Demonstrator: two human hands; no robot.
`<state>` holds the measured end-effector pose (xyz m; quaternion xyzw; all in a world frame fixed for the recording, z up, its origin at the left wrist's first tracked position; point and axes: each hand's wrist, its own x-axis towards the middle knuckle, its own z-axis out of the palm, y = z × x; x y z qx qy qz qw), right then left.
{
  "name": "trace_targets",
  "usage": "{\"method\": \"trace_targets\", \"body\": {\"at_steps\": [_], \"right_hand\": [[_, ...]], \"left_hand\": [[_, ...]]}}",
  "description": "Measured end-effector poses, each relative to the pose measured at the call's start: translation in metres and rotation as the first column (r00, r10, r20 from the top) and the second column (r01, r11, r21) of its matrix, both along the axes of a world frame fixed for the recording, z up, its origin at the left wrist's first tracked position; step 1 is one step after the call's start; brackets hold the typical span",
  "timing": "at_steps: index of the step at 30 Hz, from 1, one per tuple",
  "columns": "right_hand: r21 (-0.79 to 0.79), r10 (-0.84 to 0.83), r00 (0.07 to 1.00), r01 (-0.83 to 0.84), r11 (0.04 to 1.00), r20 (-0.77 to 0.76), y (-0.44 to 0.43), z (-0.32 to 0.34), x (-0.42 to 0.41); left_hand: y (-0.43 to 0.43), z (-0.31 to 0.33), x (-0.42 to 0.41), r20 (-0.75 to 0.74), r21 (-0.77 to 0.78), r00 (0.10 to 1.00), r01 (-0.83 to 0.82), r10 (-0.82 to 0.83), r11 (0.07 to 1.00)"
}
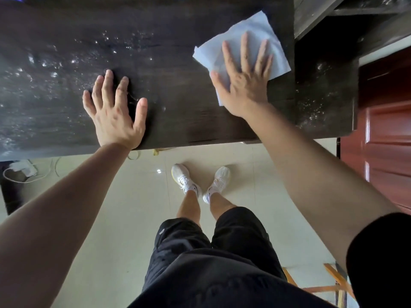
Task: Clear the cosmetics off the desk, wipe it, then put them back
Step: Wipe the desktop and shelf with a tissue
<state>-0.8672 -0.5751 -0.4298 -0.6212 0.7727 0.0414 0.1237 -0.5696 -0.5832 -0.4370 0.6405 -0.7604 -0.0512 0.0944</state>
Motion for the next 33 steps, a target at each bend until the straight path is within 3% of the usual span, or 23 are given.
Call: {"method": "trace_targets", "body": {"at_steps": [4,7,12,16,18,21,25,30,33], "right_hand": [[-0.066,0.253,0.966,-0.25,0.966,0.047,0.047,0.0,0.028],[-0.057,0.386,0.923,-0.384,0.921,0.014,0.047,0.0,-0.001],[0.045,0.077,0.997,-0.076,0.996,-0.018,-0.005,-0.003,-0.081],[0.009,-0.144,0.989,0.145,0.989,-0.038,-0.024,-0.006,-0.05],[-0.026,-0.13,0.991,0.129,0.991,-0.028,-0.023,-0.007,-0.006],[-0.061,0.067,0.998,-0.068,0.996,-0.017,-0.001,-0.006,0.059],[-0.065,0.205,0.979,-0.205,0.977,-0.015,0.028,-0.008,0.075],[-0.04,0.012,1.0,-0.013,0.999,-0.011,0.024,-0.01,0.114],[-0.091,0.083,0.996,-0.082,0.992,0.013,0.019,-0.009,0.188]], "left_hand": [[0.0,0.002,-0.001,0.001,-0.004,1.0,0.004,-0.004,1.0],[0.0,0.002,0.0,-0.008,-0.014,1.0,0.002,-0.003,1.0],[-0.001,0.001,0.001,-0.012,-0.009,1.0,0.002,-0.002,1.0],[-0.003,0.001,0.0,-0.016,0.009,1.0,-0.008,0.008,1.0],[-0.01,0.004,0.0,-0.012,0.021,1.0,-0.025,0.025,0.999],[-0.02,0.01,-0.002,-0.005,0.052,0.999,-0.049,0.049,0.997],[-0.016,0.013,0.01,-0.066,0.047,0.997,0.03,-0.027,0.998],[-0.015,0.011,0.104,0.03,-0.011,0.988,0.153,-0.153,0.988],[-0.029,0.012,0.174,0.105,0.033,0.986,0.123,-0.126,0.992]]}}
